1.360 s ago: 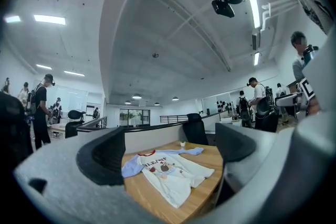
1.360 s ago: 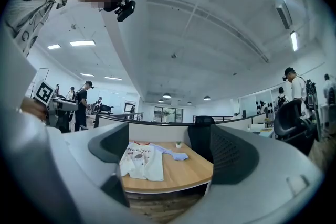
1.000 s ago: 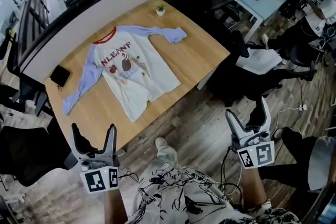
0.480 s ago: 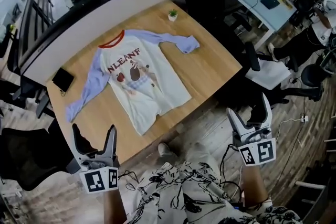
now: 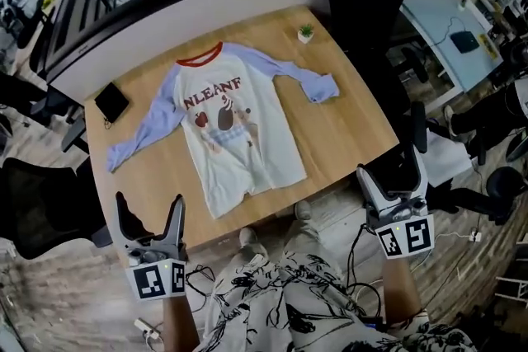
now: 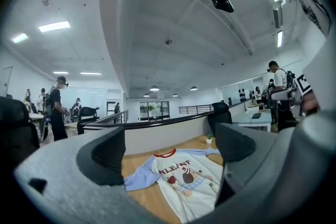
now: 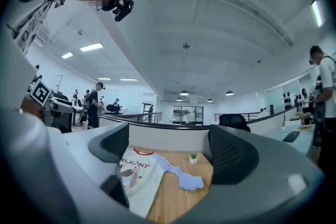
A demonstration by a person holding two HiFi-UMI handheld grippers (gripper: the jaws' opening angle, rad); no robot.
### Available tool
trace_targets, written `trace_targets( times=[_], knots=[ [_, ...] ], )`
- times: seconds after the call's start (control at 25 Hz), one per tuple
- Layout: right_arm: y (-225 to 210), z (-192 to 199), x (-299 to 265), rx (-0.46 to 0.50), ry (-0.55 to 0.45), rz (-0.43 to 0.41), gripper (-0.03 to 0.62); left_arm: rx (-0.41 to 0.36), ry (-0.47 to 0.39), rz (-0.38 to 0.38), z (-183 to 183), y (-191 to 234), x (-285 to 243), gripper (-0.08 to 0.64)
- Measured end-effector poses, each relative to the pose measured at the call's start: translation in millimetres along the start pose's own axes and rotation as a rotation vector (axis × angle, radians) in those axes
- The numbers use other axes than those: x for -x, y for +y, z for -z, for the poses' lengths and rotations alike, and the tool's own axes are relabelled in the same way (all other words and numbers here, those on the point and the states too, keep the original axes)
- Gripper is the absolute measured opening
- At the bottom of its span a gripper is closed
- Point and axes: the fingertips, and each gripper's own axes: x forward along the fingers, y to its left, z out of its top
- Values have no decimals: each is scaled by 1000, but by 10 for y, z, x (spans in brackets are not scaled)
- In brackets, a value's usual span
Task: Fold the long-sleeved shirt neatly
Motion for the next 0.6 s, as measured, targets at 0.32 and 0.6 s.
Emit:
trace_targets(
  times=[0.32,0.6],
  knots=[
    [-27,688,-674,-11,144,-272,479,-9,152,-150,501,-190,63,526],
    [375,2233,-715,29,471,-511,476,56,440,-108,1826,-396,178,526]
  ],
)
